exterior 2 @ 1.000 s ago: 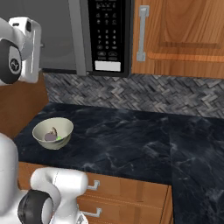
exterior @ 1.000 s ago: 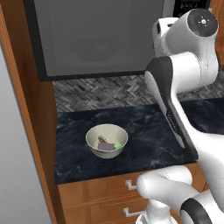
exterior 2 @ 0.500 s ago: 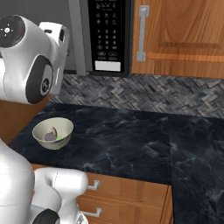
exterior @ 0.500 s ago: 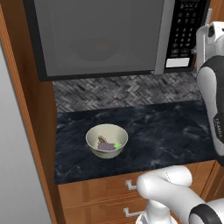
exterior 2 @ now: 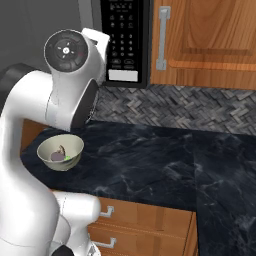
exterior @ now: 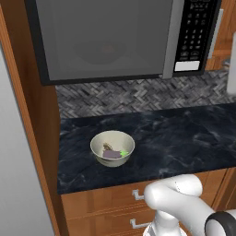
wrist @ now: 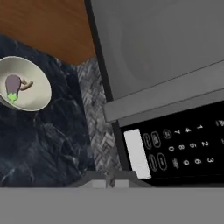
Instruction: Place the bowl containing the chicken drumstick and squash in the microwave. Close the microwave door and press the start button to microwave the meal.
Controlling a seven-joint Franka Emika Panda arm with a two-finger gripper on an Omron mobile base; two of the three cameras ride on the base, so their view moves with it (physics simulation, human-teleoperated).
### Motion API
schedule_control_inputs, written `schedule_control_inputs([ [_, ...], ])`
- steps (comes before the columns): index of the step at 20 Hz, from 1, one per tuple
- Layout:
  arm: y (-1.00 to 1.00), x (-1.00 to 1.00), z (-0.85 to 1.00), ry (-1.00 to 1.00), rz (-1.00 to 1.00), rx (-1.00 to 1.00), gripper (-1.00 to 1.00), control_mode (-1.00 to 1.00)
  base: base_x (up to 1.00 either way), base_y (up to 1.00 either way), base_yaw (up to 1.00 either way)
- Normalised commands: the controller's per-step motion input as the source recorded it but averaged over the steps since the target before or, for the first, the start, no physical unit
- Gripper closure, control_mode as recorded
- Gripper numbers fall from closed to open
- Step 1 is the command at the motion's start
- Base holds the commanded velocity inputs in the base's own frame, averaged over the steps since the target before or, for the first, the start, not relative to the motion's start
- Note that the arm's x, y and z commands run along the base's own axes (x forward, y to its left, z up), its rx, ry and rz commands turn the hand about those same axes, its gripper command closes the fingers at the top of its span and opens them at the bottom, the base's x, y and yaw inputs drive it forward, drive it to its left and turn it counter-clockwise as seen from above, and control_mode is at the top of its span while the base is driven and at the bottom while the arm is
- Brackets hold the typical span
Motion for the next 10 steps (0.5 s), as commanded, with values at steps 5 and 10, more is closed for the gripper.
schedule_control_inputs([
  [5,-0.16,0.14,-0.04,-0.19,0.00,0.20,1.00,-1.00,0.00,0.00,0.00],
  [10,-0.01,0.26,0.00,-0.16,0.00,0.15,1.00,-1.00,0.00,0.00,0.00],
])
